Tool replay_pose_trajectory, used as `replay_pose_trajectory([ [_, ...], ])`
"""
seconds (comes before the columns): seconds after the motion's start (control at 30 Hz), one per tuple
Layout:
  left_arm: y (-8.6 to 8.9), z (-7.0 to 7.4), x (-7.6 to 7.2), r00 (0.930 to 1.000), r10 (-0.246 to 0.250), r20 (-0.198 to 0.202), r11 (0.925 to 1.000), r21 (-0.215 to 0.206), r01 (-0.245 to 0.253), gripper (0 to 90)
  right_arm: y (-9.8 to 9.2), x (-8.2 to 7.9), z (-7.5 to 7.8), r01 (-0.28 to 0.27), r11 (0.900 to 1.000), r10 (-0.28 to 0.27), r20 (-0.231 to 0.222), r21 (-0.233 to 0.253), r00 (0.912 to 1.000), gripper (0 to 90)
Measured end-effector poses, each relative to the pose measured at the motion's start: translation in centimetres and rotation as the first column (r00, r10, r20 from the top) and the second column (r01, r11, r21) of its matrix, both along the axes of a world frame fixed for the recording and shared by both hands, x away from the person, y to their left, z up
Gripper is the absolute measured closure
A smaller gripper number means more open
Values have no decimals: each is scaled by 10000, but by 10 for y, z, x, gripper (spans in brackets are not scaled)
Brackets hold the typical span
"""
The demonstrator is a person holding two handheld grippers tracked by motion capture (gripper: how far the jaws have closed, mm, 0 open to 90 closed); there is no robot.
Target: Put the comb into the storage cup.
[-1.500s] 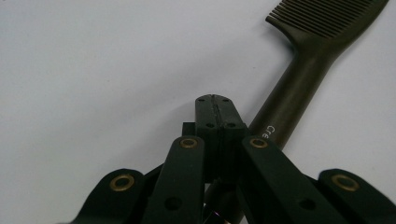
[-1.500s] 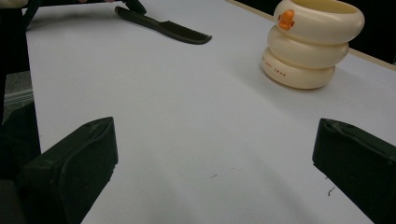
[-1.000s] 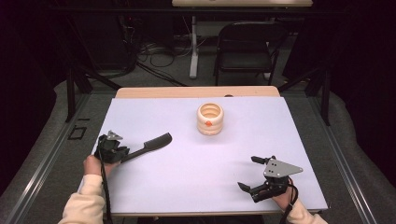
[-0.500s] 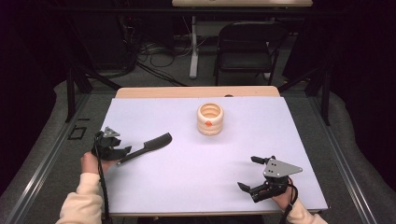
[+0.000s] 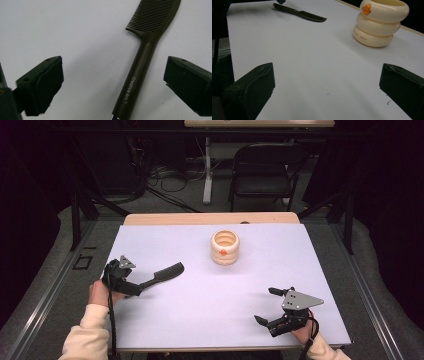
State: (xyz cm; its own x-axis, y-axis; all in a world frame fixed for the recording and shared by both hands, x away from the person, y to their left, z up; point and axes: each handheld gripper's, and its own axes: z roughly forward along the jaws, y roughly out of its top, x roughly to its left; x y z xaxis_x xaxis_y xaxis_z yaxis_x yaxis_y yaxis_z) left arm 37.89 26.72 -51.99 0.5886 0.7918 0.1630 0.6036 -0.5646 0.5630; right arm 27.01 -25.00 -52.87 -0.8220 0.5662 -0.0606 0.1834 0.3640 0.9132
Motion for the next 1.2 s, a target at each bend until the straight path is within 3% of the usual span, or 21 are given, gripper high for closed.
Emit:
replay_pose_trajectory([
  [0.37, -15, -1, -1, 9970, -728, -273, 9951, 644, 745, 0, 0, 0, 0, -8, 10000, 8, -27, -3, 10000, 0],
  [0.6, -26, -3, 0, 9916, -1211, -465, 9809, 1473, 1267, 20, 1, 0, -1, -28, 10000, 28, -22, -8, 10000, 0],
  [0.7, -30, -3, 2, 9887, -1378, -596, 9710, 1886, 1467, 189, 1, 1, -1, -52, 10000, 52, -5, -24, 10000, 0],
  [0.9, -41, 1, 8, 9779, -1804, -1054, 9524, 2298, 2005, 283, 1, 1, -1, -46, 10000, 46, -36, -53, 10000, 0],
  [1.07, -48, -2, 12, 9696, -1878, -1566, 9428, 2481, 2227, 386, 2, 1, -1, -74, 10000, 73, -66, -43, 10000, 0],
  [1.1, -49, -3, 13, 9678, -1874, -1678, 9370, 2650, 2274, 422, 2, 1, -1, -77, 10000, 76, -70, -44, 9999, 0],
  [1.2, -51, -4, 16, 9616, -1949, -1932, 9335, 2642, 2423, 471, 2, 1, -2, -89, 9999, 88, -71, -96, 9999, 0],
])
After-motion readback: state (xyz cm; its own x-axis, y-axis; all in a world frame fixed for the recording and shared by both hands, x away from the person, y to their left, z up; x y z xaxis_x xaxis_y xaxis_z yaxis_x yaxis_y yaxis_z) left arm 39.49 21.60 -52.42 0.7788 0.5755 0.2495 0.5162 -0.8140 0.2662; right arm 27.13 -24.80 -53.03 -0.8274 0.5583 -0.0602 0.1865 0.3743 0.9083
